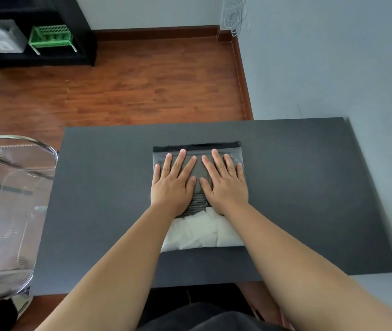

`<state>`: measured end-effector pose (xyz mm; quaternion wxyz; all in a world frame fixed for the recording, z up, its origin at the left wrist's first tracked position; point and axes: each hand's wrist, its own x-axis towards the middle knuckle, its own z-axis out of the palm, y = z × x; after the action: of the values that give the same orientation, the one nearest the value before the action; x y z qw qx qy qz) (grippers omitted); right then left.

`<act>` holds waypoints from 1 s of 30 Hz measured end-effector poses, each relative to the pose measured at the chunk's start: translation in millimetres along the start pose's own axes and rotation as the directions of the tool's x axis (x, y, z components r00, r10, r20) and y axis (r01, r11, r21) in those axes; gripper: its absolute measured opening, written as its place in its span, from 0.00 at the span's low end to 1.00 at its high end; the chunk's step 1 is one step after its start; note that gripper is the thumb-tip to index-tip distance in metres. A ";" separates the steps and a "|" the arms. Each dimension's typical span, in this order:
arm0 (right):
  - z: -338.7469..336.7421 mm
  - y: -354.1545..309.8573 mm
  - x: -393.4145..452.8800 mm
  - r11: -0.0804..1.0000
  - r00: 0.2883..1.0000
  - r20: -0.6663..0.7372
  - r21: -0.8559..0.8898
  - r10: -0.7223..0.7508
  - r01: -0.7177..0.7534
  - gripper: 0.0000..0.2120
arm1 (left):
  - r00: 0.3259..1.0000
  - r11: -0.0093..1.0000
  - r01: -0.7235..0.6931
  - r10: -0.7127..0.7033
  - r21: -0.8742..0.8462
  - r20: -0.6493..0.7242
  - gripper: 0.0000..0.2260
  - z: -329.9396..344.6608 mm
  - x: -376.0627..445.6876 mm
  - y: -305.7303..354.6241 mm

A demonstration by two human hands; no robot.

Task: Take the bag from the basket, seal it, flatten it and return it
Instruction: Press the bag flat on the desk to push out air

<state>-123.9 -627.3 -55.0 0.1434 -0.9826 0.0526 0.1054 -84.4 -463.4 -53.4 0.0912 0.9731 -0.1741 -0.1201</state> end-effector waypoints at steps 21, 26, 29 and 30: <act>-22.7 -10.6 -64.5 0.990 0.983 0.170 0.115 0.066 -0.086 0.33 | 0.986 0.994 -0.047 0.062 -0.104 0.153 0.30 -7.0 -65.0 21.9; -6.6 -1.8 -67.5 0.994 0.961 0.269 0.059 0.070 -0.089 0.33 | 0.980 0.998 -0.034 0.044 -0.054 0.195 0.25 6.8 -66.1 8.5; -4.1 2.4 -66.5 0.995 0.960 0.270 0.045 0.068 -0.083 0.34 | 0.983 0.998 0.011 0.002 -0.069 0.186 0.24 6.8 -66.5 -1.1; -3.5 2.8 -66.4 0.995 0.960 0.269 0.044 0.073 -0.088 0.34 | 0.983 0.997 0.027 -0.014 -0.070 0.185 0.25 6.8 -66.8 -3.6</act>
<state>-188.1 -626.2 -37.7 0.1718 -0.9522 0.0756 0.2411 -145.8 -436.9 -47.2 0.1084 0.9557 -0.1672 -0.2169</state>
